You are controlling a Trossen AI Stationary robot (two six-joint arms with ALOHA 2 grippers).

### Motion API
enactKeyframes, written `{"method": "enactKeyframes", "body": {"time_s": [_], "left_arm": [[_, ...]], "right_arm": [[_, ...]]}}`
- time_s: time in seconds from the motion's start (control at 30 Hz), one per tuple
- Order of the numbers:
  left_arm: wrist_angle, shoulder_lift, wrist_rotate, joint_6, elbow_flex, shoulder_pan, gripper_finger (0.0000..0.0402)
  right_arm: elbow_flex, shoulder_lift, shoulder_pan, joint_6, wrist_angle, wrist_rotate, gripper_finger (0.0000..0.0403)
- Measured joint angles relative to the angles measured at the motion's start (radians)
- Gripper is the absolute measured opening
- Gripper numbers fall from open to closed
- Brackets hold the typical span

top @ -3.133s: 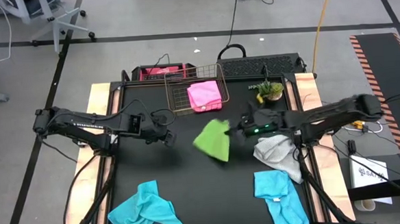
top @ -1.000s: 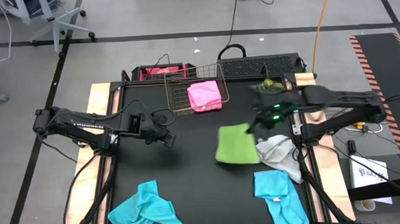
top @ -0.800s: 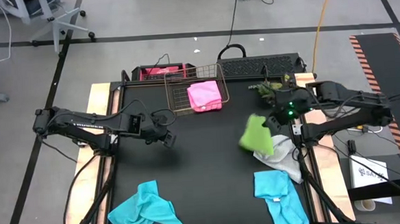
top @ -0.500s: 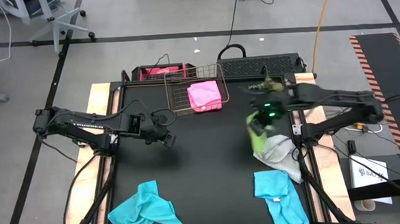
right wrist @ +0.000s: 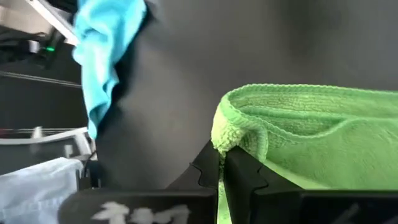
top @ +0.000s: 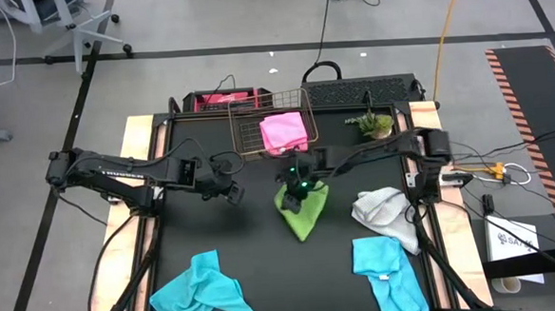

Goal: Fold microfiber towels
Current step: Fold the green microfiber cloth in quarters

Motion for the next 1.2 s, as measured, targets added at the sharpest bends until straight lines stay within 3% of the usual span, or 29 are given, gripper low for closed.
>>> {"method": "enactKeyframes", "body": {"time_s": [0.13,0.27,0.6,0.8,1.03,1.2], "left_arm": [[0.0,0.0,0.0,0.0,0.0,0.0,0.0154],[-0.001,0.0,0.0,0.0,0.0,0.0,0.0154],[0.0,0.0,0.0,0.001,0.0,0.0,0.0154],[0.128,0.014,-0.018,0.014,0.0,-0.026,0.0154],[0.356,0.17,-0.043,0.014,0.0,-0.097,0.0133],[0.62,0.32,-0.036,0.022,0.0,-0.121,0.0113]], "right_arm": [[0.0,0.078,0.0,0.005,0.117,-0.021,0.0007],[0.0,0.094,0.003,-0.004,0.14,-0.021,0.0041],[0.0,-0.057,0.008,-0.058,0.25,-0.022,0.0139],[0.0,-0.193,0.022,-0.096,0.025,-0.01,0.014],[0.0,-0.297,0.051,-0.128,-0.416,0.178,0.0126],[-0.001,-0.318,0.055,-0.11,-0.578,0.314,0.0126]]}}
